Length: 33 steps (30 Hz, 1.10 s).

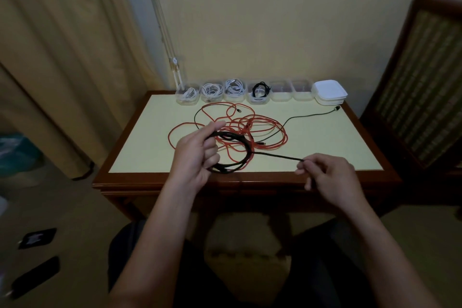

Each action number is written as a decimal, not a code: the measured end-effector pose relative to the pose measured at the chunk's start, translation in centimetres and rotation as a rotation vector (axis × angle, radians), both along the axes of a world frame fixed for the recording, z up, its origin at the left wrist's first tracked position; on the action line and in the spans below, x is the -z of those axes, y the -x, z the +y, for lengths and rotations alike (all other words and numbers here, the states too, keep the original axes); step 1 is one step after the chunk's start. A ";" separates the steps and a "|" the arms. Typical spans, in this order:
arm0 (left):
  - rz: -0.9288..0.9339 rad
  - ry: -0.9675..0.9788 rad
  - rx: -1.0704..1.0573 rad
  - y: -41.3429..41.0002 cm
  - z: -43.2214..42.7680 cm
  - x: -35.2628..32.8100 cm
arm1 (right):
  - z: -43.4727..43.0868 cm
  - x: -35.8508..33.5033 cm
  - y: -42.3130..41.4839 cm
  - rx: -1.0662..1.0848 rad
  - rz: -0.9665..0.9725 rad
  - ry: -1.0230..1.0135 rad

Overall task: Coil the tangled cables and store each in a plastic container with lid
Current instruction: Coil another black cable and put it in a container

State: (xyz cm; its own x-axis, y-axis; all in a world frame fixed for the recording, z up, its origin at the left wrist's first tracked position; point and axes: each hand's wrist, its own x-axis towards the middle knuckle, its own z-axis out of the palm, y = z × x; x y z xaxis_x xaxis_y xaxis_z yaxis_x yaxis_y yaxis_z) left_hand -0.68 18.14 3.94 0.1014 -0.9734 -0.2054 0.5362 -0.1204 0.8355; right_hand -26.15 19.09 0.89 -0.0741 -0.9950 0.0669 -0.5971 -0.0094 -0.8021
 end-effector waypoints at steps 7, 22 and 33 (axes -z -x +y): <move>0.249 -0.093 0.046 0.8 -0.1 0.1 | -0.2 0.1 1.1 0.191 0.006 0.123; 0.589 -0.097 0.048 2.4 0.1 0.2 | 1.9 2.9 -3.4 -0.061 0.188 0.189; 0.782 -0.074 0.082 3.2 0.1 0.4 | 1.8 0.3 -6.3 0.155 -1.210 -0.220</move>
State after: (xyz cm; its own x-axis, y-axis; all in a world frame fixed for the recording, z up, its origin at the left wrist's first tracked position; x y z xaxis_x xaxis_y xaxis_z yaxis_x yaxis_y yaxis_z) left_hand -3.87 18.23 3.52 -0.1708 -0.9524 -0.2525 0.9517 -0.2258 0.2080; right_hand -19.90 20.91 0.62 -0.0894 -0.9517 -0.2936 0.5455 0.1998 -0.8139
